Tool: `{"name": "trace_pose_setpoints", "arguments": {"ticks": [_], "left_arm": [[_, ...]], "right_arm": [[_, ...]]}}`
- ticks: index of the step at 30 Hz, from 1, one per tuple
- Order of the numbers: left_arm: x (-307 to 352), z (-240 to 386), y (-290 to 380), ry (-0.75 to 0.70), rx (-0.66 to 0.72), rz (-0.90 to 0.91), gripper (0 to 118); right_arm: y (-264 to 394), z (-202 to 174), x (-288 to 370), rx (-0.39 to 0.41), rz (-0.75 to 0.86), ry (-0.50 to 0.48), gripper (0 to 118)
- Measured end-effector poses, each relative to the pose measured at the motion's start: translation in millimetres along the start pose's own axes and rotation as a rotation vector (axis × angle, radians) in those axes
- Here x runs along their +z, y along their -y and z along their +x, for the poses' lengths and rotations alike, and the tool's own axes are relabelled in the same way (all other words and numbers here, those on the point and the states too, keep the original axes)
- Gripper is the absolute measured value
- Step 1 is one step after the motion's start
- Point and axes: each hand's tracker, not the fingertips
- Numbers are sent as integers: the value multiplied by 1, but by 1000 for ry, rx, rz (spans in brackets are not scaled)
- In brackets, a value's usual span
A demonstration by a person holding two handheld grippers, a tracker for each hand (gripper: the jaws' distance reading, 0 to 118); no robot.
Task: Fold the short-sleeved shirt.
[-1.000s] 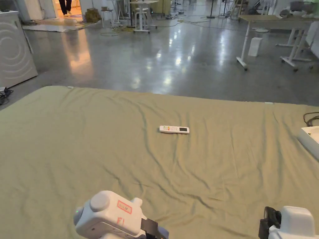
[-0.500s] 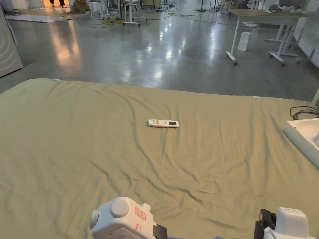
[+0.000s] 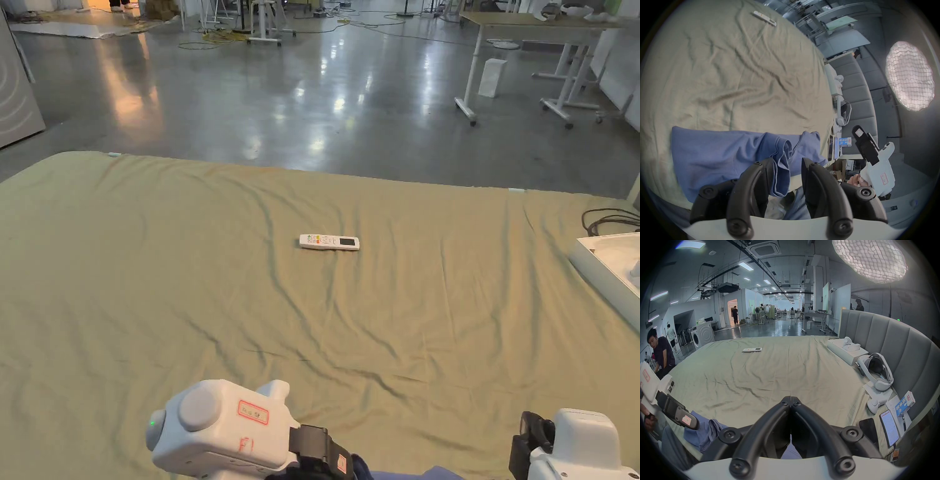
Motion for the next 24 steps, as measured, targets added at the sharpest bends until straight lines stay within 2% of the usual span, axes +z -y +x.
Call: {"name": "trace_pose_setpoints", "arguments": {"ticks": [2,8,16,19,24], "left_arm": [[-5,-2,3,-6,-3,-7,11],[-37,-12,16,-133,-53,-32,10],[-79,-4,25,-48,-68,-52,10],[-94,-4,28,-101,-104,-93,10],[-89,-10,33,-76,-78,-87,10]], "right_arm": [[1,1,0,-5,-4,-1,0],[4,1,3,-5,-10,-2,0],[5,3,3,-8,-17,5,0],[5,3,3,-9,-20,4,0],[5,3,6,-2,-19,7,0]]}}
